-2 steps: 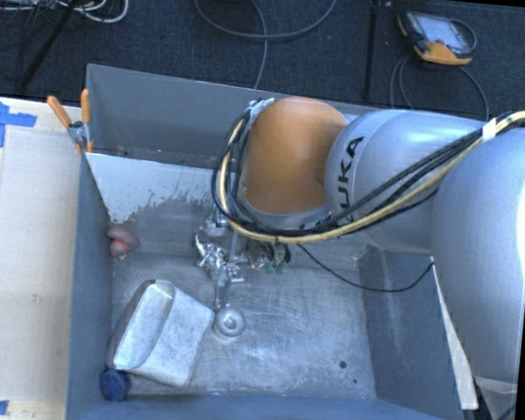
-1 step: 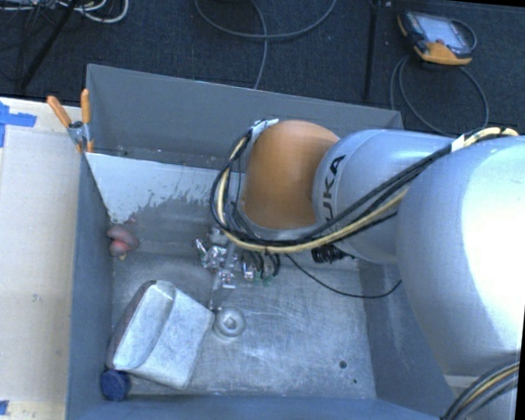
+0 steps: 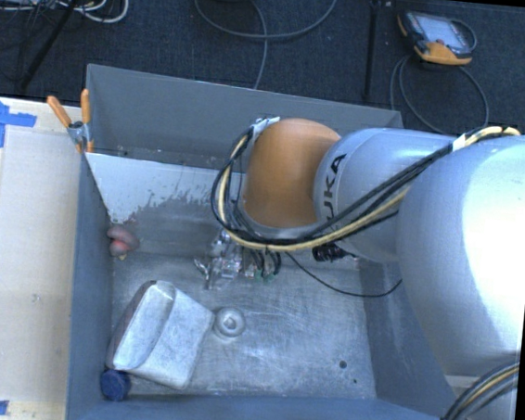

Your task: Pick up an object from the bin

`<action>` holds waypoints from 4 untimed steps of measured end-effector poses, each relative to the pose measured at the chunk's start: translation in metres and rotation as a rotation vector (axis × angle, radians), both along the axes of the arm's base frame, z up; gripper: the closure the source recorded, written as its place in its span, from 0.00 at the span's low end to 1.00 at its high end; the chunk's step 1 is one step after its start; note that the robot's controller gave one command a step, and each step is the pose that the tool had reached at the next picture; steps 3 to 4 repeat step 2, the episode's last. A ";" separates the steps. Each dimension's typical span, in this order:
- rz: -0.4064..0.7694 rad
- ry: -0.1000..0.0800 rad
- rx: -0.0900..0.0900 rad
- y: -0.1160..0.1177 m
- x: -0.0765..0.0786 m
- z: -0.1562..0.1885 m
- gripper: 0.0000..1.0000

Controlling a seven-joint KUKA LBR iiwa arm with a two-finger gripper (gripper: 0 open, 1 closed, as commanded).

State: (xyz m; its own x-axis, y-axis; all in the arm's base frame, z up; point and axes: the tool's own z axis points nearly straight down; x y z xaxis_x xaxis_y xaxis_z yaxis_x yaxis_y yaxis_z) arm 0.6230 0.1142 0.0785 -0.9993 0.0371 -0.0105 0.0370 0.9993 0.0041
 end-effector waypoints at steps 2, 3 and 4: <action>0.079 0.002 -0.004 -0.074 -0.037 0.244 1.00; 0.079 0.002 -0.004 -0.074 -0.037 0.244 1.00; 0.079 0.002 -0.004 -0.074 -0.037 0.244 1.00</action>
Offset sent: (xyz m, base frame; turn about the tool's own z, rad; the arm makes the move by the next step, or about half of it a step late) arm -0.0109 -0.0343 0.1721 -0.0560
